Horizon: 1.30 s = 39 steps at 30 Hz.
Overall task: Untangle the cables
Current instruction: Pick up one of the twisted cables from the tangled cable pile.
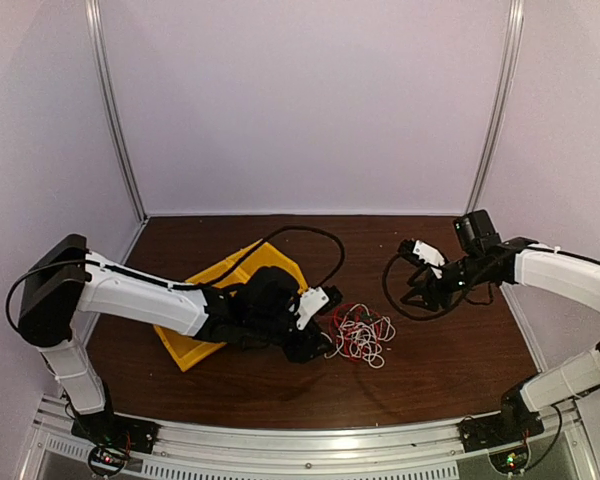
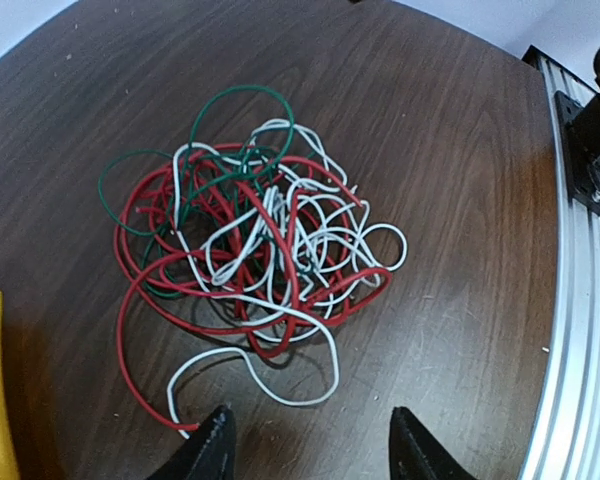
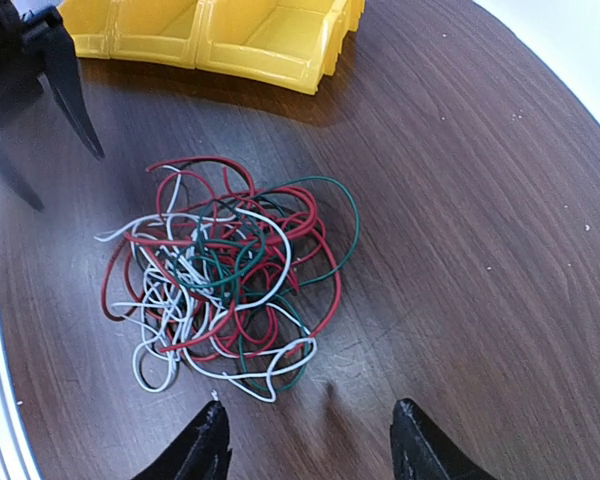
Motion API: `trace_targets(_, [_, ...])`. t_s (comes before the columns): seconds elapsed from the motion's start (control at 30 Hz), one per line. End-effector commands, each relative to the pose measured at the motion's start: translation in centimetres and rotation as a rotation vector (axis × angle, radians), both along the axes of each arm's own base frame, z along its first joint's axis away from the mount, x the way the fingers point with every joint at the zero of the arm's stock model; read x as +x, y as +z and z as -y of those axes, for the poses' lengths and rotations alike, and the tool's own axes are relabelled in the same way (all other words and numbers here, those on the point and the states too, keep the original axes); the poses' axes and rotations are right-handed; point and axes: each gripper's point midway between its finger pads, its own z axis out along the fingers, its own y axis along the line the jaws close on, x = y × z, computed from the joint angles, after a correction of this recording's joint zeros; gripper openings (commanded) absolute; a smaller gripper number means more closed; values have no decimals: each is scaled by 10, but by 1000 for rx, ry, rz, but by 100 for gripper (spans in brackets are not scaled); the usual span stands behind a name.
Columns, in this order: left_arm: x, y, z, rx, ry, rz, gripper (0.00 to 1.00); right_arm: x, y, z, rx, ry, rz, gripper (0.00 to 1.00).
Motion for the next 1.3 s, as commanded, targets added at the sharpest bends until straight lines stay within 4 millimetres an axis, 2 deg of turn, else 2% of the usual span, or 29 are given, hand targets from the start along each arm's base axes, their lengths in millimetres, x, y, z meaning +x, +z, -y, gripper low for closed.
trace_targets(0.0, [17, 21, 34, -151, 103, -36, 50, 0, 5, -14, 88, 33, -13, 52])
trace_targets(0.07, [18, 15, 40, -149, 109, -54, 48, 2, 2, -12, 72, 25, 2, 42])
trace_targets(0.13, [16, 9, 44, -142, 108, -68, 47, 2, -4, -7, 40, 17, 21, 38])
trace_targets(0.27, [16, 0, 44, -120, 122, -88, 44, -3, -13, 4, -13, -7, 61, 37])
trace_targets(0.37, [17, -1, 42, -103, 136, -93, 42, -7, -13, 7, -20, -3, 83, 37])
trace_targets(0.6, [27, 9, 42, -88, 193, -80, 42, -8, -15, 7, -63, 13, 107, 35])
trace_targets(0.67, [35, 15, 43, -85, 221, -61, 33, -8, -16, 8, -81, 10, 121, 35])
trace_targets(0.8, [51, 17, 39, -32, 310, -90, 28, -8, -15, 9, -92, 7, 134, 34])
trace_targets(0.87, [58, 21, 36, -43, 361, -129, 29, -9, -15, 10, -93, 8, 139, 34])
trace_targets(1.03, [63, 16, 33, -72, 406, -254, 43, -9, -11, 11, -94, 5, 155, 35])
trace_targets(1.27, [54, -4, 35, -38, 401, -330, 45, -9, -12, 11, -95, 5, 161, 40])
